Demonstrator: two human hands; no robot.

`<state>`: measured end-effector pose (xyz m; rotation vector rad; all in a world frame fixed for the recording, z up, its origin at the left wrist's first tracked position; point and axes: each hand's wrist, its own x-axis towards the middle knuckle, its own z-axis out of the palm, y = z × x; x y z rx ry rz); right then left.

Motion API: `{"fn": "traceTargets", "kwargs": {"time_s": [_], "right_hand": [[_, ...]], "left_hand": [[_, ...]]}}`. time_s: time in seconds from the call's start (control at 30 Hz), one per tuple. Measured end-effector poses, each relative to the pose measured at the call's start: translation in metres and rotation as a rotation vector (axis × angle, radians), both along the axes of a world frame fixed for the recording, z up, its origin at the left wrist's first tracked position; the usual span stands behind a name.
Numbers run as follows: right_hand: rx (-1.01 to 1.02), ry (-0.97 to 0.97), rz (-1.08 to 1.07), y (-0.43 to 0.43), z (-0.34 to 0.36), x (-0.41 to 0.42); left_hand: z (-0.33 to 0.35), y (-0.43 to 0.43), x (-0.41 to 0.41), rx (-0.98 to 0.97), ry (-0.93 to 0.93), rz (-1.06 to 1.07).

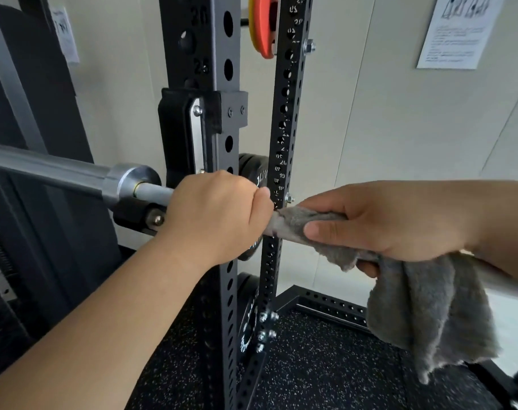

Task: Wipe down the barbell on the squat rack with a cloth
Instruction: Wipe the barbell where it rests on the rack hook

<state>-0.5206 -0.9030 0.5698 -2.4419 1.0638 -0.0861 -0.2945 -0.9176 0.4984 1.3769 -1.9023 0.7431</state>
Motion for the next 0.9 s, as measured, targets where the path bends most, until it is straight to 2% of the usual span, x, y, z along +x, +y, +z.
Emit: {"fn": "traceTargets", "kwargs": {"time_s": [0.03,0.07,0.1,0.13,0.23,0.27,0.3,0.33,0.4,0.43,0.5,0.57,0.7,0.83,0.9], "right_hand": [[0.127,-0.019,-0.007,-0.005,0.005,0.001],[0.146,0.016,-0.010,-0.009,0.008,0.003],[0.071,0.072,-0.004,-0.009,0.008,0.007],[-0.081,0.139,0.013,-0.006,0.004,0.011],[-0.737,0.334,-0.021,0.009,-0.021,0.016],[-0.862,0.352,-0.044,0.014,-0.026,0.017],[-0.858,0.333,-0.045,0.015,-0.028,0.014],[-0.725,0.301,-0.030,0.013,-0.024,0.010],[-0.304,0.192,0.009,0.004,-0.008,0.004],[-0.160,0.156,0.019,-0.002,0.000,0.004],[0.000,0.120,0.024,-0.011,0.006,0.010],[0.002,0.079,0.044,-0.013,0.001,0.016],[-0.277,0.115,0.103,0.002,-0.008,-0.006],[-0.206,0.091,0.033,0.017,-0.005,-0.024],[-0.331,0.151,0.032,0.012,-0.005,-0.011]], "left_hand": [[-0.003,-0.001,0.001,-0.040,0.014,-0.024],[-0.005,-0.001,0.001,-0.080,0.029,-0.047],[-0.008,-0.002,0.001,-0.116,0.043,-0.064],[-0.010,-0.002,0.001,-0.147,0.053,-0.080],[-0.013,-0.002,0.001,-0.217,0.075,-0.124],[-0.013,-0.001,0.000,-0.228,0.075,-0.131],[-0.013,0.001,0.000,-0.223,0.073,-0.135],[-0.013,0.002,0.000,-0.209,0.069,-0.135],[-0.011,0.003,0.000,-0.173,0.059,-0.114],[-0.011,0.004,0.000,-0.158,0.059,-0.101],[-0.011,0.003,0.000,-0.147,0.070,-0.085],[-0.011,0.004,0.000,-0.131,0.082,-0.067],[-0.013,0.008,0.000,-0.137,0.085,-0.076],[-0.010,0.007,-0.003,-0.103,0.095,-0.077],[-0.009,0.007,-0.004,-0.092,0.101,-0.067]]}}
